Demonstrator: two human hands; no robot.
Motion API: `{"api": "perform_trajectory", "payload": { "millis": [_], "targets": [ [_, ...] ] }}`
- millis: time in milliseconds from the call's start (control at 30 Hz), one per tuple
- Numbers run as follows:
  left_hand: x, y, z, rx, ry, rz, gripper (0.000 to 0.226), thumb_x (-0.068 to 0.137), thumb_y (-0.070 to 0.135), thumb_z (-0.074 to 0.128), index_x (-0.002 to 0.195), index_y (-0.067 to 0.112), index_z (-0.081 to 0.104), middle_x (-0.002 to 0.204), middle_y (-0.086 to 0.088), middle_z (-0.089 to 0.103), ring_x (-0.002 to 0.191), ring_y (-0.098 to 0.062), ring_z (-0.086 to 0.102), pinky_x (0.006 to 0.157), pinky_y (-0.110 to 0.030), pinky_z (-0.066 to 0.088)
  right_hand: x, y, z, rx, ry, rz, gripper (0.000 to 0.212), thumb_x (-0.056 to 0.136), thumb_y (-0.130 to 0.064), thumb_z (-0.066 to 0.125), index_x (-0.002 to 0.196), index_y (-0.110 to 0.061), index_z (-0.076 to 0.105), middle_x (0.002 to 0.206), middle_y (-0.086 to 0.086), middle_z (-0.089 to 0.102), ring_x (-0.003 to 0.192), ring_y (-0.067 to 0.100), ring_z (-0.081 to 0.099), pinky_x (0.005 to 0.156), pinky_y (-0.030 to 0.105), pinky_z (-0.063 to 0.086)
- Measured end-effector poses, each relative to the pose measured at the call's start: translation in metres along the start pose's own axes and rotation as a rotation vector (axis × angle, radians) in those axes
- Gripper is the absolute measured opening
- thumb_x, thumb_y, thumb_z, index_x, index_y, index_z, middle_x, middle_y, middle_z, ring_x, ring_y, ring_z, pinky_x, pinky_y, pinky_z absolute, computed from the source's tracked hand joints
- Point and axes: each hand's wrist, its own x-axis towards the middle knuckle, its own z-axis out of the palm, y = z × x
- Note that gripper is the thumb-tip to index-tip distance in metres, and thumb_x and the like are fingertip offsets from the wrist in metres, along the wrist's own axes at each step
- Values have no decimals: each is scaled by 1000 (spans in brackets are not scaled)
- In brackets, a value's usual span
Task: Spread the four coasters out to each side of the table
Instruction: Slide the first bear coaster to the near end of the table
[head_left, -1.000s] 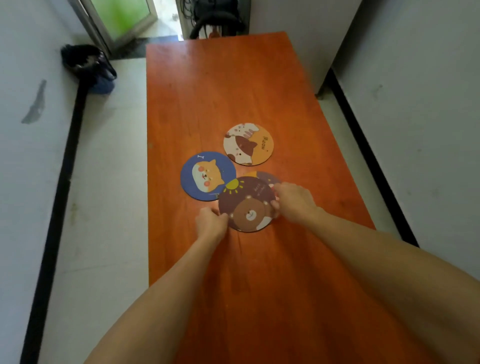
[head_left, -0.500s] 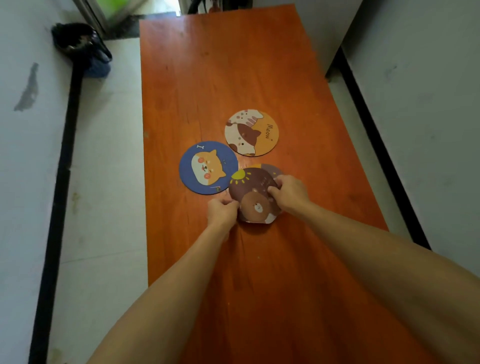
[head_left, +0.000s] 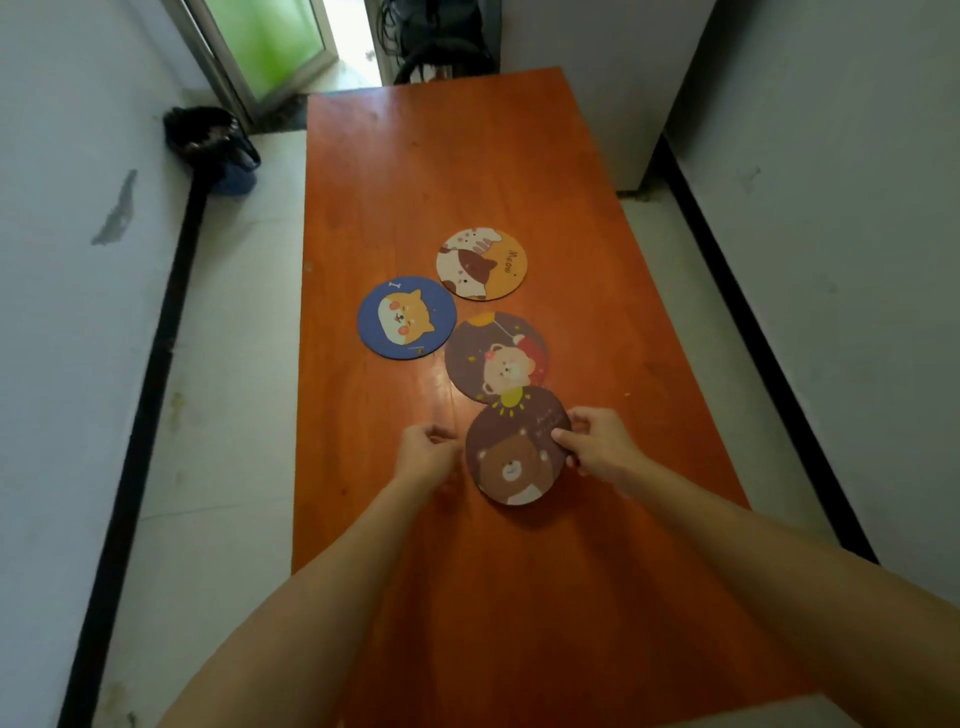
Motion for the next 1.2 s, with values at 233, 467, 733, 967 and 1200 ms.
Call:
{"api": "perform_trajectory", "payload": {
  "millis": [233,467,733,967,1200],
  "targets": [
    [-79,-91,12,821,139,321,25,85,23,58,108,14,61,109,-9,55,101,-28,55,79,-39,50,-87,83,7,-52,-73,67,3,91,0,56,90,-1,58,59,10,53,37,10,50,33,22,37],
    [-135,-156,39,1077,141,471,29,90,33,51,113,15,54,125,-12,50,111,-28,47,87,-38,46,-131,134,15,-189,-78,1,6,93,-6,55,90,-3,59,65,8,59,49,19,55,44,30,43],
    [-150,-192,52,1108,100,511,59,98,48,26,149,20,20,158,-16,13,146,-32,8,115,-45,16,-144,159,21,-311,-35,-71,6,90,-11,60,85,-14,59,73,3,61,66,25,58,60,36,48],
    [-157,-214,50,1108,168,619,61,97,49,24,147,15,27,155,-19,20,144,-35,15,115,-52,18,-146,163,24,-384,-35,-106,4,90,-14,59,92,-12,62,87,4,67,79,22,61,63,36,50],
    [-165,-223,52,1113,179,623,59,95,46,27,143,14,39,150,-22,32,140,-38,26,111,-57,26,-150,166,22,-957,94,-112,40,87,-57,50,96,-18,48,85,8,66,77,31,63,54,33,37]
  ]
}}
